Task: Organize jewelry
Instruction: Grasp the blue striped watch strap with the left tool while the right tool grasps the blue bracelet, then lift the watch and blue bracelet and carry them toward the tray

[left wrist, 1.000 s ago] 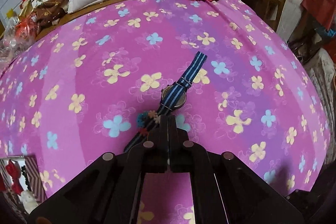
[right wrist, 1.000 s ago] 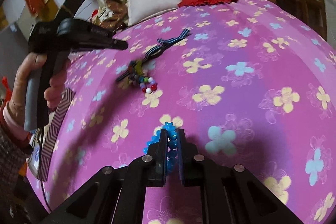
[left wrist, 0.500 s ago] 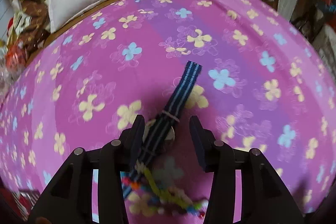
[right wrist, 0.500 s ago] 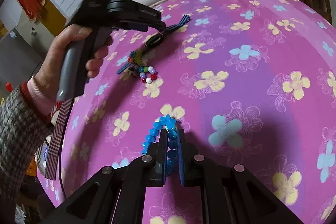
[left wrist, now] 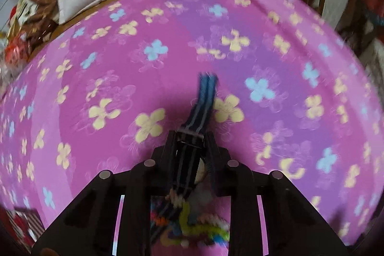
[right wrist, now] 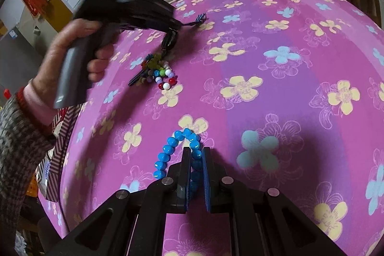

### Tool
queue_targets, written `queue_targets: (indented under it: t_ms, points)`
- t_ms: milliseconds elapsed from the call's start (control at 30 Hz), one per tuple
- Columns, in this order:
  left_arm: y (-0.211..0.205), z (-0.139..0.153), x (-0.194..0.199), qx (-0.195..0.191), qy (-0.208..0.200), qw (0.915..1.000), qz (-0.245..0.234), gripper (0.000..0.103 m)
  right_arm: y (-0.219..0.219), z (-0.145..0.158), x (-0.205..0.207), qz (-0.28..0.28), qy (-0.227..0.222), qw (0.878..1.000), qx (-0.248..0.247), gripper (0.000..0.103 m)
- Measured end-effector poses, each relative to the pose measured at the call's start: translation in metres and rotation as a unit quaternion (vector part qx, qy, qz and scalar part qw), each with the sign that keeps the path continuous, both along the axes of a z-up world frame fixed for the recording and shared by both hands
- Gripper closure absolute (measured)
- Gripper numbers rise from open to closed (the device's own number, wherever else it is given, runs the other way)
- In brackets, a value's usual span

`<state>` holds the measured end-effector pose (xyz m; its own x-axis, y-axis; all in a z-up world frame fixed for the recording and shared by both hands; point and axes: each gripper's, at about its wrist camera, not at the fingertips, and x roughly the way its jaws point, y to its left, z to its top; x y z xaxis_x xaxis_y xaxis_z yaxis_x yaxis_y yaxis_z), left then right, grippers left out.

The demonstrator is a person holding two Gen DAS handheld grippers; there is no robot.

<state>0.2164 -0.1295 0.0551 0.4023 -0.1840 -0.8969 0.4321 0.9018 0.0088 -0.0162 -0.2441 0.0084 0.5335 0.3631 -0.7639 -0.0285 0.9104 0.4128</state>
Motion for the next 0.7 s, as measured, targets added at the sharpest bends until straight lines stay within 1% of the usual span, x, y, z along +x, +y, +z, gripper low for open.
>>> queue_targets:
  t_ms: [133,233,333,367,400,467,533,567,700]
  points:
    - [0.029,0.045,-0.026,-0.073,-0.010,0.9971,0.021,0.083,-0.009,0.000,0.001,-0.005,0.002,1.000,0.018,0.095]
    - [0.050,0.073,-0.051,-0.110,-0.016,0.9933,0.031,0.083,-0.015,0.003,0.001,-0.005,-0.003,0.999,0.039,0.095]
    - [0.078,0.100,-0.086,-0.148,-0.026,0.9878,0.041,0.083,-0.016,0.006,0.001,-0.003,-0.004,0.999,0.053,0.095]
    - [0.085,0.105,-0.096,-0.157,-0.027,0.9864,0.043,0.083,-0.016,0.006,0.001,-0.004,-0.004,0.999,0.054,0.095]
    - [0.093,0.111,-0.108,-0.166,-0.028,0.9847,0.044,0.083,-0.016,0.007,0.000,-0.007,-0.005,0.999,0.051,0.092]
    - [0.106,0.119,-0.131,-0.176,-0.032,0.9827,0.047,0.083,-0.014,0.010,-0.001,-0.007,-0.008,0.999,0.043,0.088]
    - [0.120,0.127,-0.154,-0.186,-0.037,0.9802,0.056,0.083,-0.011,0.013,-0.004,-0.001,-0.013,0.999,0.043,0.079]
    - [0.126,0.130,-0.165,-0.188,-0.040,0.9795,0.059,0.083,-0.011,0.014,-0.005,-0.001,-0.017,0.999,0.041,0.073]
    - [0.150,0.136,-0.208,-0.193,-0.054,0.9768,0.074,0.083,-0.008,0.018,-0.010,-0.009,-0.027,0.999,0.019,0.072]
